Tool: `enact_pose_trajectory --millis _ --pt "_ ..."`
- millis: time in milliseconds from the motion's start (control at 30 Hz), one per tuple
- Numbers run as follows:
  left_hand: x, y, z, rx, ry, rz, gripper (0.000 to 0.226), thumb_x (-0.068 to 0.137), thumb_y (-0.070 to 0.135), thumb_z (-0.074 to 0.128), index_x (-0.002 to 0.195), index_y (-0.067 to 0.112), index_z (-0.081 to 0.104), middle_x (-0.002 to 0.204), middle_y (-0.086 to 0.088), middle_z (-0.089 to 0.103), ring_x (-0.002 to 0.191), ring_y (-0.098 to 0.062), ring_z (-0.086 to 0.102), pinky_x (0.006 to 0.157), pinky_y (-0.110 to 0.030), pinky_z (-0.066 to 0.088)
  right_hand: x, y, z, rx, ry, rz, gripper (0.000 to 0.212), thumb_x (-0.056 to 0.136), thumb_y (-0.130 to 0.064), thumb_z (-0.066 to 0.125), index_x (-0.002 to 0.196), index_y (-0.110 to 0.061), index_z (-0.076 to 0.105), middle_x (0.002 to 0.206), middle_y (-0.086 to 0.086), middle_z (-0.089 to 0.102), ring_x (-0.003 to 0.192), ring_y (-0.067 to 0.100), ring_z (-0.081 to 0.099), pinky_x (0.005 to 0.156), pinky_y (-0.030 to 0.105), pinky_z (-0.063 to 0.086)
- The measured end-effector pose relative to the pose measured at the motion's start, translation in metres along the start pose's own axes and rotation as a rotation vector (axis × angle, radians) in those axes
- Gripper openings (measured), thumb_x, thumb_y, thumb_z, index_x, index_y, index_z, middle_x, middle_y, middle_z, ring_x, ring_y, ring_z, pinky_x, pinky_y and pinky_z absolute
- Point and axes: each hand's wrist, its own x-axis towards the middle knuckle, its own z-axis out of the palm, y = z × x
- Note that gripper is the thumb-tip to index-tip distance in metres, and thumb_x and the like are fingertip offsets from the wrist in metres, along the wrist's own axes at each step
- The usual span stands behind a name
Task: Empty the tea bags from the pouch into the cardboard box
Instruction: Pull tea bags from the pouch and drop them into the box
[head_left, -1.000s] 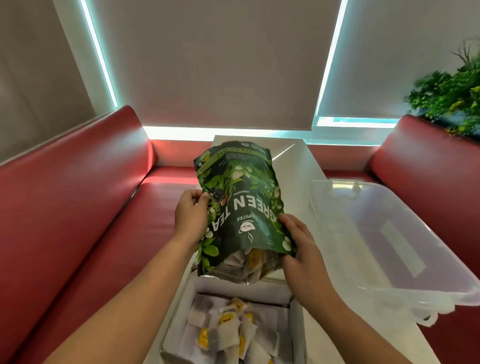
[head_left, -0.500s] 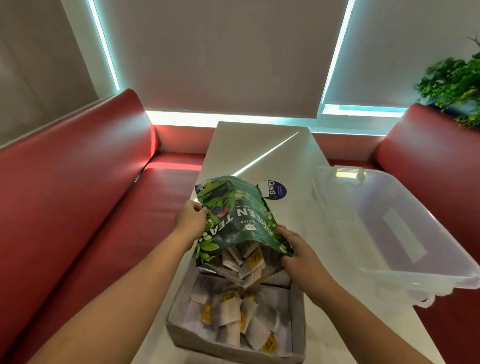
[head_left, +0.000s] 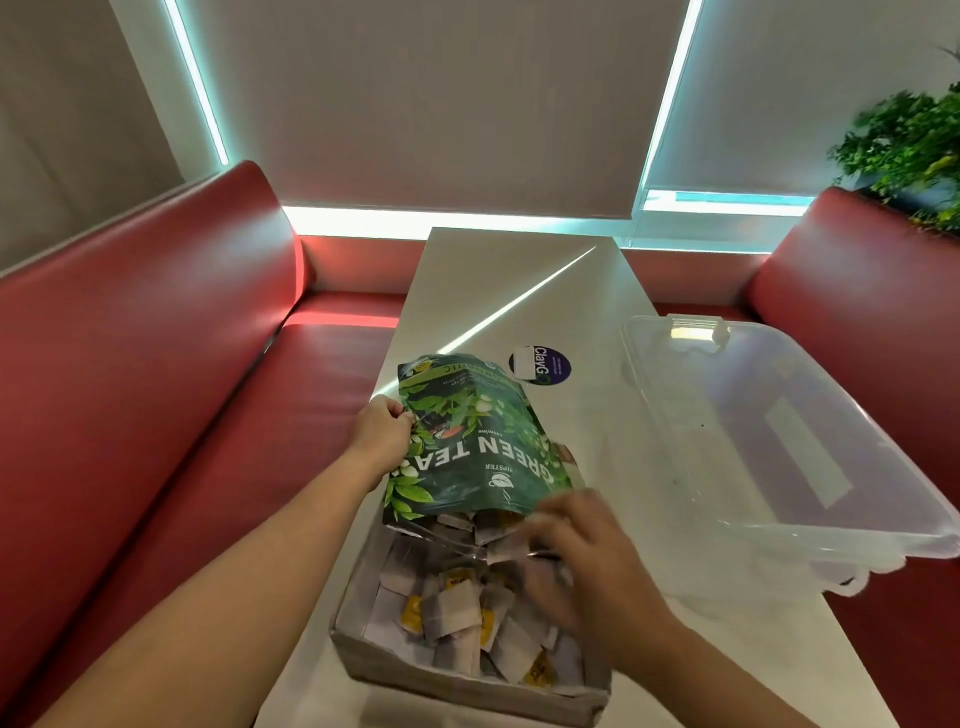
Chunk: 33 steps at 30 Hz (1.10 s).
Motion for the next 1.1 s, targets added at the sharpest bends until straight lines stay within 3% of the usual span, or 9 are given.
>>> enact_pose_trajectory --millis 100,233,367,567,733,1000,1100 --pt "0.000 0.001 0.000 0.003 -0.002 0.001 0.008 0.092 0.018 0.052 0.093 0.011 0.055 0.092 -0.010 0.057 0.079 -0.024 0.050 0.066 -0.030 0.038 -0.012 -0.005 0.011 -0.166 -0.088 -0.206 0.019 0.088 -0.024 0.061 0.105 -0.017 0.066 0.102 0.000 0.061 0.090 0.017 0.052 0.080 0.026 0.045" --pt "0.001 0.002 0.001 0.010 -0.001 -0.004 0.007 0.092 0.018 0.053 0.090 0.012 0.055 0.091 -0.009 0.058 0.079 -0.024 0.051 0.066 -0.030 0.039 -0.012 0.001 0.023 -0.394 -0.144 -0.022 0.041 0.080 -0.029 0.070 0.117 -0.025 0.055 0.101 0.001 0.051 0.087 0.022 0.047 0.074 0.033 0.038" --pt "0.004 0.000 0.001 -0.003 0.002 -0.020 0.009 0.092 0.018 0.054 0.084 0.015 0.052 0.090 -0.009 0.057 0.078 -0.024 0.050 0.065 -0.030 0.039 -0.004 0.005 0.030 -0.467 -0.165 -0.002 0.039 0.075 -0.029 0.071 0.111 -0.021 0.056 0.098 0.001 0.047 0.087 0.023 0.042 0.074 0.034 0.029" --pt "0.006 -0.004 0.001 -0.006 -0.007 -0.022 0.008 0.092 0.016 0.055 0.084 0.014 0.051 0.087 -0.008 0.055 0.078 -0.024 0.049 0.066 -0.029 0.037 0.005 0.008 0.028 -0.524 -0.125 -0.001 0.019 0.072 -0.023 0.068 0.089 -0.016 0.060 0.093 0.003 0.044 0.084 0.023 0.039 0.071 0.035 0.028" --pt "0.006 -0.005 0.002 -0.017 -0.005 -0.016 0.005 0.091 0.015 0.055 0.088 0.012 0.053 0.086 -0.006 0.054 0.079 -0.024 0.049 0.066 -0.029 0.038 0.009 0.017 0.031 -0.549 -0.159 -0.030 0.017 0.064 -0.018 0.071 0.076 -0.016 0.058 0.095 0.003 0.040 0.085 0.024 0.039 0.070 0.035 0.028" --pt "0.004 -0.007 0.002 -0.035 -0.004 -0.035 0.005 0.092 0.015 0.055 0.090 0.012 0.052 0.087 -0.006 0.054 0.081 -0.024 0.050 0.067 -0.029 0.039 -0.003 0.010 0.024 -0.436 -0.033 -0.126 0.023 0.078 -0.024 0.074 0.096 -0.018 0.062 0.091 0.000 0.037 0.080 0.020 0.037 0.070 0.031 0.027" --pt "0.004 -0.006 0.002 -0.037 -0.008 -0.039 0.006 0.092 0.016 0.054 0.088 0.013 0.052 0.089 -0.007 0.054 0.082 -0.024 0.049 0.067 -0.029 0.037 -0.017 0.001 0.019 -0.348 0.031 -0.188 0.014 0.084 -0.020 0.068 0.095 -0.018 0.061 0.089 0.000 0.039 0.078 0.021 0.040 0.069 0.031 0.031"
